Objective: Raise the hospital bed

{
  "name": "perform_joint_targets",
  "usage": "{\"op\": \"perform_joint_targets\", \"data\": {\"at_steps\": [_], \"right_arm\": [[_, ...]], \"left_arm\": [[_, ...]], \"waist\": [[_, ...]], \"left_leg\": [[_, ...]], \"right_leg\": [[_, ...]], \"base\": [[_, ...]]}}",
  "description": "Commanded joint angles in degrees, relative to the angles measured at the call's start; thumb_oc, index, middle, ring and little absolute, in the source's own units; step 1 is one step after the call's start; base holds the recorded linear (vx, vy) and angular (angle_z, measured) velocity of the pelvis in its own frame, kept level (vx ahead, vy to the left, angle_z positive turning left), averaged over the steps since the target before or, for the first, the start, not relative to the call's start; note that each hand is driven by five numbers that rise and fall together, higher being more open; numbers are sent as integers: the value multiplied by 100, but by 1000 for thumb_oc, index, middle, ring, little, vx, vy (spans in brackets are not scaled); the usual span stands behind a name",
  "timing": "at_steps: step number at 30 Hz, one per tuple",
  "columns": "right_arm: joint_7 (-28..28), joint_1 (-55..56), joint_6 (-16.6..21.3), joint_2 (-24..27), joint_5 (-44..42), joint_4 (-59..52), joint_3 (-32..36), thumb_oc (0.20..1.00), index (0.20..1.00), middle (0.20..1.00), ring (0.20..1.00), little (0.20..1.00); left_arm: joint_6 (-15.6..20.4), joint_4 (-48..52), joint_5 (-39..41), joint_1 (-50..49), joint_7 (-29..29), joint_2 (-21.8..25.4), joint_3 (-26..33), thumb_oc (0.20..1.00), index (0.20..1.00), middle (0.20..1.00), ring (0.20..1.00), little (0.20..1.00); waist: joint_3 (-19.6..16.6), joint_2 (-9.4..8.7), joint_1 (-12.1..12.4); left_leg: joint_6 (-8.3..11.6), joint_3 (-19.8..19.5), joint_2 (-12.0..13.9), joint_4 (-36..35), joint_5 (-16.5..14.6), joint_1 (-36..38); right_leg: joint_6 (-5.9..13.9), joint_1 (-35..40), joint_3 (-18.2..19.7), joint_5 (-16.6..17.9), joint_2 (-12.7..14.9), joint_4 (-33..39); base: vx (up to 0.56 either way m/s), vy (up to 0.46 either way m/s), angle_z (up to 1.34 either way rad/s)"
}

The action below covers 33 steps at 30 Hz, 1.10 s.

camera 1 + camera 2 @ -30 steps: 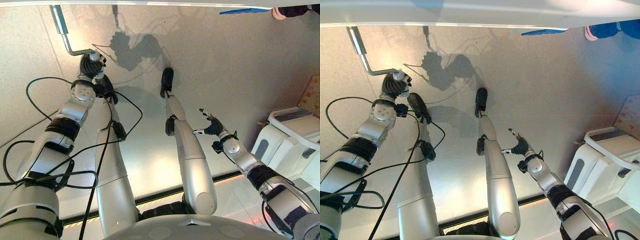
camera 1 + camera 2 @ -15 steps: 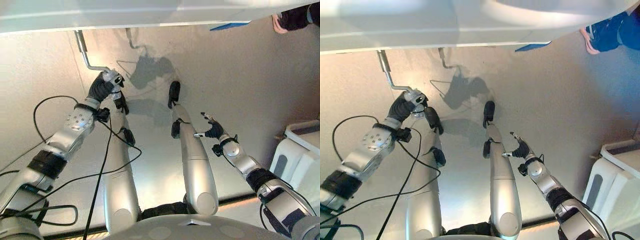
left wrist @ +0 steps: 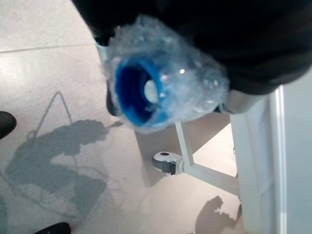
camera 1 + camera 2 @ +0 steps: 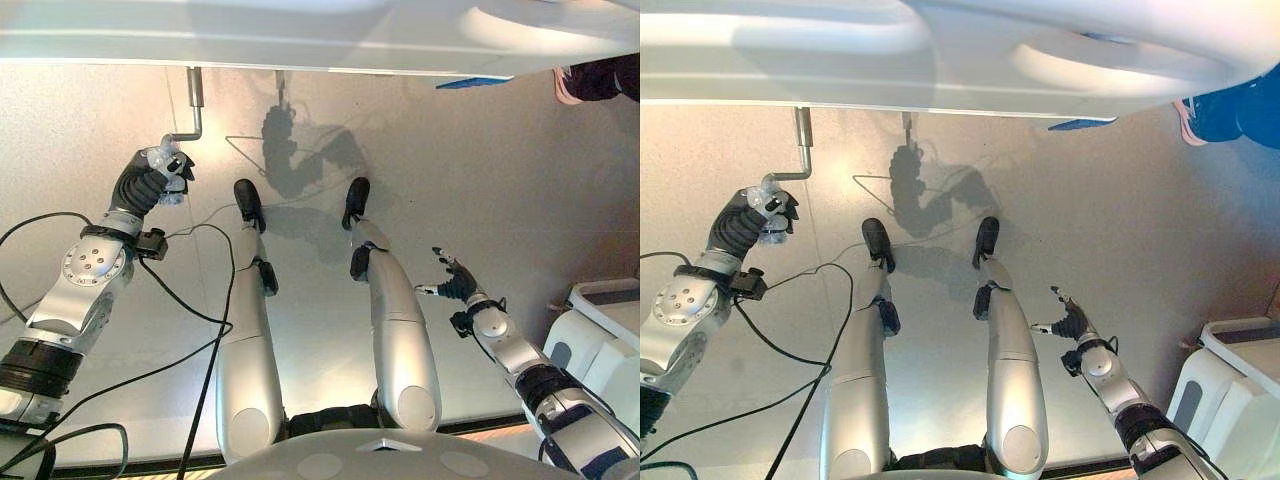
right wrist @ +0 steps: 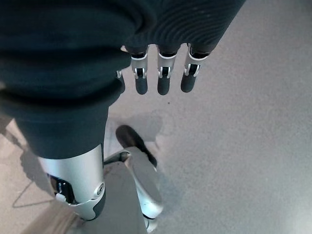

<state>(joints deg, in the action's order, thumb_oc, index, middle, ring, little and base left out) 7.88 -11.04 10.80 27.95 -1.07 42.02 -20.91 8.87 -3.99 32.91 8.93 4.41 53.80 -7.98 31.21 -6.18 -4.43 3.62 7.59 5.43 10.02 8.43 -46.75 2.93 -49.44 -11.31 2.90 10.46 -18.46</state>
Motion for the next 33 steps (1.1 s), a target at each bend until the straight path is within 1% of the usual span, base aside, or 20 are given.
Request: {"op": "perform_joint_targets", "data": {"at_steps": [1, 6, 7, 11, 12, 13, 14, 15, 16, 17, 18, 21, 22, 25, 27, 28, 29, 30, 33], "right_arm": [[-53, 393, -3, 342, 63, 137, 89, 1000, 1000, 1000, 1000, 1000], [-60, 383, -2, 325, 54, 117, 87, 1000, 1000, 1000, 1000, 1000], [-54, 344, 1, 297, 70, 144, 35, 1000, 1000, 1000, 1000, 1000], [-53, 340, 3, 297, 70, 149, 41, 1000, 1000, 1000, 1000, 1000], [-40, 302, -3, 270, 107, 183, 10, 1000, 1000, 1000, 1000, 1000], [47, -151, 11, 130, -30, 40, -363, 1000, 1000, 1000, 1000, 1000], [51, -191, 18, 79, -74, 32, -320, 1000, 1000, 1000, 1000, 1000], [60, -221, 15, 46, -105, 32, -356, 1000, 1000, 1000, 1000, 1000], [60, -221, 15, 46, -105, 32, -353, 1000, 1000, 1000, 1000, 1000], [55, -290, 13, -1, -154, 4, -499, 1000, 1000, 1000, 1000, 1000], [69, -330, 19, -21, -170, 4, -538, 1000, 1000, 1000, 1000, 1000], [69, -330, 20, -28, -170, 7, -523, 1000, 1000, 1000, 1000, 1000], [66, -437, 42, -79, -221, -48, -729, 1000, 1000, 1000, 1000, 1000], [60, -504, 76, -127, -322, -147, -833, 1000, 1000, 1000, 1000, 1000], [60, -504, 76, -127, -321, -147, -830, 1000, 1000, 1000, 1000, 1000], [58, -528, 109, -133, -376, -243, -893, 1000, 1000, 1000, 1000, 1000], [71, -535, 123, -140, -393, -249, -889, 1000, 1000, 1000, 1000, 1000], [72, -546, 132, -158, -416, -259, -924, 1000, 1000, 1000, 1000, 1000], [77, -561, 134, -153, -420, -254, -942, 1000, 1000, 1000, 1000, 1000]], "left_arm": [[852, 764, -295, -438, 197, 113, 752, 200, 200, 200, 200, 200], [835, 662, -418, -377, 248, 114, 762, 200, 200, 200, 200, 200], [814, 291, -515, -264, 363, 17, 764, 200, 200, 200, 200, 200], [825, 268, -517, -234, 366, 17, 740, 200, 200, 200, 200, 200], [787, 71, -648, -123, 479, -28, 758, 200, 200, 200, 200, 200], [430, -2422, -926, 1692, 1180, -293, 339, 200, 200, 200, 200, 200], [486, -2813, -804, 2124, 1192, -292, 89, 200, 200, 200, 200, 200], [453, -3102, -754, 2330, 1204, -323, 4, 200, 200, 200, 200, 200], [454, -3106, -753, 2337, 1204, -323, -1, 200, 200, 200, 200, 200], [348, -3505, -897, 2718, 1295, -264, -172, 200, 200, 200, 200, 200], [320, -3736, -881, 2925, 1302, -291, -271, 200, 200, 200, 200, 200], [329, -3765, -873, 2970, 1297, -290, -307, 200, 200, 200, 200, 200], [136, -4519, -1010, 3509, 1354, -320, -547, 200, 200, 200, 200, 200], [35, -5033, -1196, 3986, 1380, -352, -844, 200, 200, 200, 200, 200], [36, -5036, -1195, 3991, 1379, -352, -849, 200, 200, 200, 200, 200], [-45, -5231, -1365, 4143, 1404, -445, -980, 200, 200, 200, 200, 200], [-51, -5262, -1388, 4198, 1420, -493, -1033, 200, 200, 200, 200, 200], [-80, -5273, -1473, 4240, 1452, -586, -1089, 200, 200, 200, 200, 200], [-94, -5234, -1555, 4250, 1456, -657, -1155, 200, 200, 200, 200, 200]], "waist": [[-141, 290, 127], [-141, 269, 140], [-141, 205, 143], [-141, 212, 148], [-141, 178, 150], [-141, -404, -212], [-141, -436, -170], [-141, -481, -195], [-141, -481, -192], [-141, -584, -294], [-141, -629, -310], [-141, -629, -291], [-141, -780, -432], [-141, -866, -483], [-141, -867, -480], [-141, -913, -565], [-141, -920, -563], [-141, -922, -586], [-141, -915, -600]], "left_leg": [[-97, 151, -365, 648, -724, -83], [-101, 146, -376, 654, -732, -106], [-107, 152, -399, 683, -758, -175], [-108, 149, -399, 690, -761, -185], [-104, 156, -408, 700, -777, -230], [-155, 191, -335, 1219, -1078, -805], [-164, 190, -299, 1335, -1150, -951], [-164, 192, -286, 1372, -1172, -993], [-164, 192, -285, 1373, -1173, -995], [-184, 185, -260, 1486, -1259, -1074], [-191, 194, -257, 1544, -1297, -1118], [-192, 195, -251, 1556, -1304, -1133], [-236, 211, -225, 1767, -1451, -1239], [-259, 229, -173, 1943, -1572, -1347], [-259, 229, -172, 1946, -1573, -1349], [-276, 248, -158, 2026, -1631, -1396], [-284, 253, -151, 2049, -1649, -1419], [-299, 243, -167, 2086, -1668, -1452], [-316, 254, -166, 2125, -1691, -1477]], "right_leg": [[845, 223, -93, 561, 75, 666], [851, 234, -103, 570, 87, 691], [877, 235, -122, 602, 120, 751], [878, 231, -125, 604, 120, 753], [904, 242, -138, 619, 141, 803], [999, 117, -111, 767, 208, 1073], [1006, 35, -109, 774, 193, 1097], [1013, 31, -108, 781, 190, 1135], [1013, 30, -108, 781, 189, 1135], [1044, 22, -95, 810, 198, 1189], [1045, 9, -80, 818, 189, 1211], [1045, -3, -78, 818, 184, 1210], [1040, -57, -33, 809, 164, 1241], [1034, -156, 23, 777, 144, 1222], [1034, -158, 23, 777, 143, 1221], [1021, -231, 65, 758, 141, 1209], [1013, -275, 86, 741, 132, 1187], [1009, -349, 122, 733, 129, 1150], [994, -409, 156, 726, 122, 1120]], "base": [[0, 0, 0], [6, 40, -2], [16, 81, -1], [7, 32, 2], [161, 376, 1], [186, 406, 4], [195, 387, 27], [45, 58, 19], [54, 88, 12], [50, 82, -3], [52, 83, -4], [20, 22, 3], [78, 73, 8], [55, 44, -19], [26, 12, -15], [46, 17, -6], [67, 18, -9], [30, 7, -11], [17, 4, -7]]}}
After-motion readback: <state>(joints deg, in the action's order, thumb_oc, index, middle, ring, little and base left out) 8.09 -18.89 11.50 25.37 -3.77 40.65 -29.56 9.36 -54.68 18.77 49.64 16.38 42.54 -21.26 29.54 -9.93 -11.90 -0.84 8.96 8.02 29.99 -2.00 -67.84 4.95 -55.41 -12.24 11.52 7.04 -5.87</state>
